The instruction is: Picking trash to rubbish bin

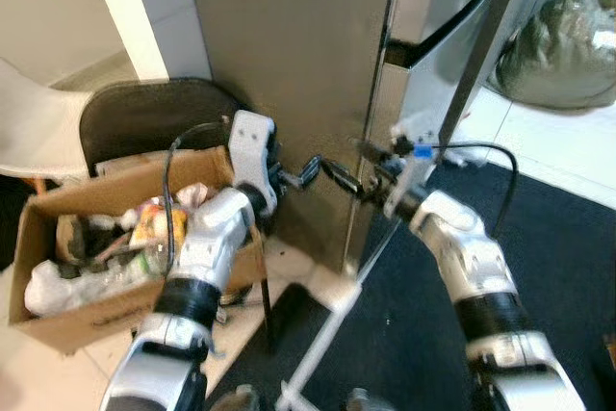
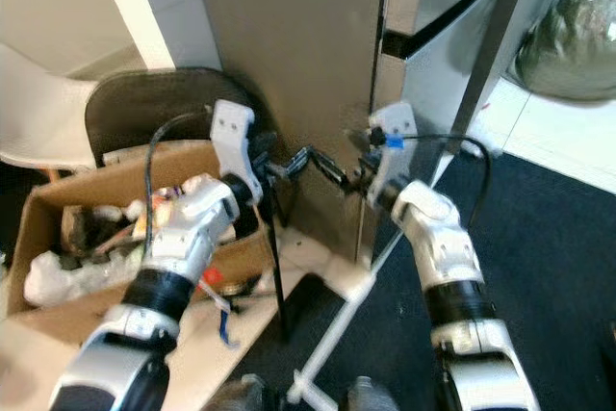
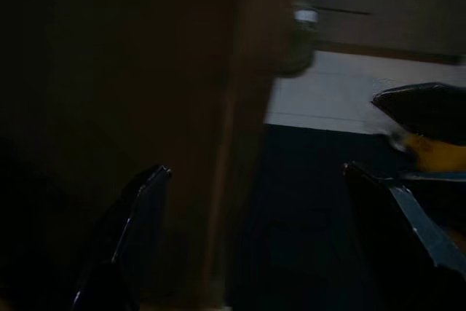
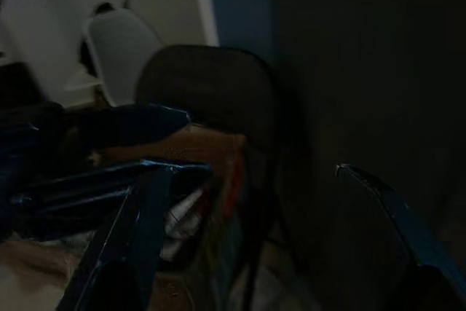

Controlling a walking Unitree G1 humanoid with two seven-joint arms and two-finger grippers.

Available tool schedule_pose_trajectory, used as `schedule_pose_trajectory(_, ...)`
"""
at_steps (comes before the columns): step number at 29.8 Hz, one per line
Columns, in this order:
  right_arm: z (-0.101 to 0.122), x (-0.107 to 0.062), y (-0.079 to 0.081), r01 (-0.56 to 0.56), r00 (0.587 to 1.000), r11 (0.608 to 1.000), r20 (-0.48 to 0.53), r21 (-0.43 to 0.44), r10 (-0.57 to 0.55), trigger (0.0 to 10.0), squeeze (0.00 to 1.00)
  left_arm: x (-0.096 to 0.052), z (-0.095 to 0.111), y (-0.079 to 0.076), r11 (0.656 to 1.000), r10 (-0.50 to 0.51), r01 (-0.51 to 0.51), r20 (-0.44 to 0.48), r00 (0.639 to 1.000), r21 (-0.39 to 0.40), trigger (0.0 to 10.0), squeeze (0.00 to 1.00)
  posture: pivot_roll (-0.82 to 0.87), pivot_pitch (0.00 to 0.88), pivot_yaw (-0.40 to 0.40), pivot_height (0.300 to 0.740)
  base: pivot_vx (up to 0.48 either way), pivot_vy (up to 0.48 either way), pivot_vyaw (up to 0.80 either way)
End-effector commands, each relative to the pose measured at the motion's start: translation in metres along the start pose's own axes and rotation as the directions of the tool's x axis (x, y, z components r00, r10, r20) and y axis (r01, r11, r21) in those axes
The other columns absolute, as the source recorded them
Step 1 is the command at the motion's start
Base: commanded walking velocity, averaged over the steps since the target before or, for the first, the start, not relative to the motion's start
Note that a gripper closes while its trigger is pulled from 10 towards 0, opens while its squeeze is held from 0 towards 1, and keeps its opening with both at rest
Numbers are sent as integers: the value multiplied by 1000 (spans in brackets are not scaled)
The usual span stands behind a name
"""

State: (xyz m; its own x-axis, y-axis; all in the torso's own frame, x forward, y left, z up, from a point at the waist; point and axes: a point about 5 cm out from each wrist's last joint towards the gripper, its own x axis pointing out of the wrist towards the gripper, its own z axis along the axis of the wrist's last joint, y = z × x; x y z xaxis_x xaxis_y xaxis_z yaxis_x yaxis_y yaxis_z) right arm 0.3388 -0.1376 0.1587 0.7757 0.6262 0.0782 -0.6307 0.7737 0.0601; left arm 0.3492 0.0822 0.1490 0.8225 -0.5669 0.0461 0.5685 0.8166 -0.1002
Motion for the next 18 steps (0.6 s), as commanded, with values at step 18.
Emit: schedule_pose_trajectory(18,-1,2,2,-12,1000,1000,3,9,12,10000,0,-1,-6,0,1000,-3,3,-21,1000,-18,10000,0,-57,0,13,740,-307,0,0)
